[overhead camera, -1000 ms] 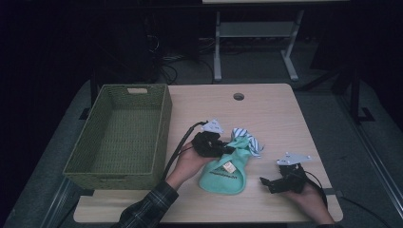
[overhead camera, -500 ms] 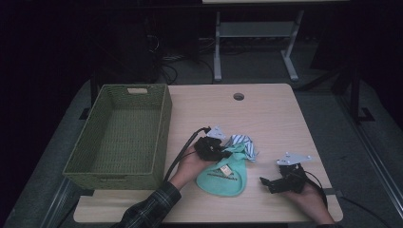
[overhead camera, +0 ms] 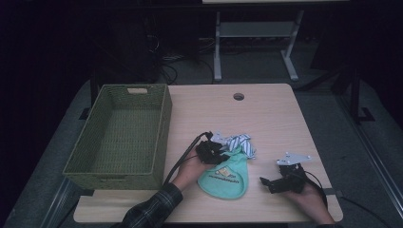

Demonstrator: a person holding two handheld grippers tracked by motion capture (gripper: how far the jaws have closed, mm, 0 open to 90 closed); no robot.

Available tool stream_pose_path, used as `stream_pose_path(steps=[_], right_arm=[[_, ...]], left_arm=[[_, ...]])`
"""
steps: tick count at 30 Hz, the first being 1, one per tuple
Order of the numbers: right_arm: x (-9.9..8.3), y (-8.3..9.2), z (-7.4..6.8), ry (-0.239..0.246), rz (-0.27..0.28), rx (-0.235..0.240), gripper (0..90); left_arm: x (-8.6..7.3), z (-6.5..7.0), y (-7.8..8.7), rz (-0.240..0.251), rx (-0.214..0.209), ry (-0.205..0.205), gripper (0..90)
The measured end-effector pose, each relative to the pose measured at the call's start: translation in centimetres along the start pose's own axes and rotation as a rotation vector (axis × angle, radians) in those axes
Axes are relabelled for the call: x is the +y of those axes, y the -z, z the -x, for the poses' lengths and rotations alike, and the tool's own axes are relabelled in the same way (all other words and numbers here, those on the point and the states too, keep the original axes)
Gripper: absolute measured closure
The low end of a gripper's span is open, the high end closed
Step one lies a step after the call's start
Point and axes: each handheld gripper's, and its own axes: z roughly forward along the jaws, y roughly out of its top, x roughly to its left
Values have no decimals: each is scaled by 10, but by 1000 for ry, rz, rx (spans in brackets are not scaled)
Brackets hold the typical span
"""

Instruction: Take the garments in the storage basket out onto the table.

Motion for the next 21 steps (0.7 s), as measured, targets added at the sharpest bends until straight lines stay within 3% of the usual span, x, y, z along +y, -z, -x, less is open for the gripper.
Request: stream_pose_path(steps=[4,11,16,19,21], right_arm=[[0,0,0,0,0,0,23],[0,0,0,-1,0,0,23],[0,0,0,-3,-1,-1,23],[0,0,0,-5,-2,0,23],[0,0,0,-6,-3,0,23]], left_arm=[[2,0,7,8,13,-9,560],[3,2,32,52,13,9,413],[-3,12,47,73,0,13,437],[-8,17,52,79,7,6,511],[-13,21,55,83,5,14,621]])
